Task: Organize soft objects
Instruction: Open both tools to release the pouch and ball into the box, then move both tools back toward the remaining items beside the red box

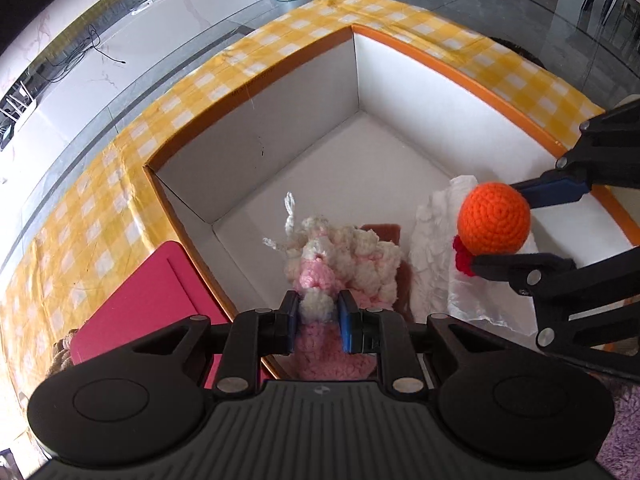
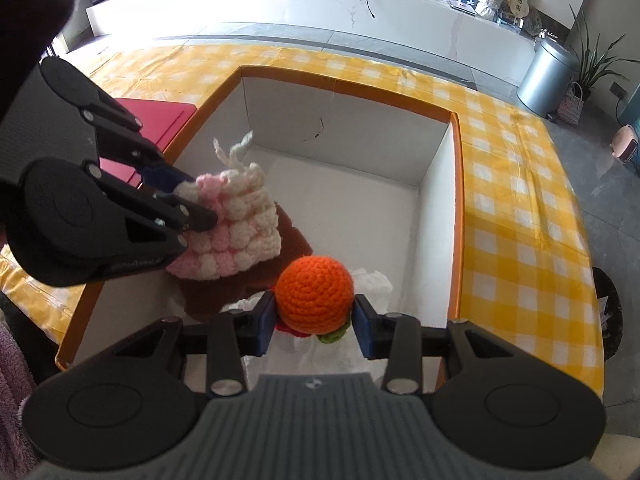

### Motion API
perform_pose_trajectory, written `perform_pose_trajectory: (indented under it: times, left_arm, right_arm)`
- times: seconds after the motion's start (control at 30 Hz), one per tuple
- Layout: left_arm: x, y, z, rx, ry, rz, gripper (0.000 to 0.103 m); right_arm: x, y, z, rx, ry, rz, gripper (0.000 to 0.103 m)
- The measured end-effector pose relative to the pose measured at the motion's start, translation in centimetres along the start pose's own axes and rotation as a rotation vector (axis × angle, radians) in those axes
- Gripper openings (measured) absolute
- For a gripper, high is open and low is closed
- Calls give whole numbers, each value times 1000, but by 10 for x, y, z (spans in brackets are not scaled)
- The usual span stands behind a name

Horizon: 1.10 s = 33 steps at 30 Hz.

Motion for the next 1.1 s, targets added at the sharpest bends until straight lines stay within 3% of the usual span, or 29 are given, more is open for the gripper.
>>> perform_pose_trajectory:
  times: [0.27, 0.47, 0.63, 0.77, 0.83, 1.1]
  left_arm:
    - [-15, 11, -10, 49, -77, -35, 24]
    - [-26, 19, -5, -7, -127, -100, 25]
    - [-21, 19, 2, -13, -105, -92, 35]
    - [-20, 23, -5, -15, -126, -100, 53]
    - [-22, 23, -13, -17, -153, -98, 62]
    - [-18, 17, -52, -13, -196, -66, 63]
  right_arm:
    - [-9, 1, 11, 15, 0, -72, 40]
    - [-19, -2, 23, 77, -8, -105, 40]
    - [-15, -6, 34, 50, 35, -61, 40]
    - [-14, -7, 31, 57, 35, -50, 45]
    - [-13, -5, 27, 59, 30, -51, 53]
    - [-14, 5, 2, 79, 10, -65, 63]
Point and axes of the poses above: each gripper's, at about its wrist camera, not at the fingertips, and z roughly the way its jaws point, y to its left, x to its underside, the point moved 4 cm from there along z, roughly the way its jaws point, and after that the axes turned 3 degrees about -y, right-handed, at the moved point
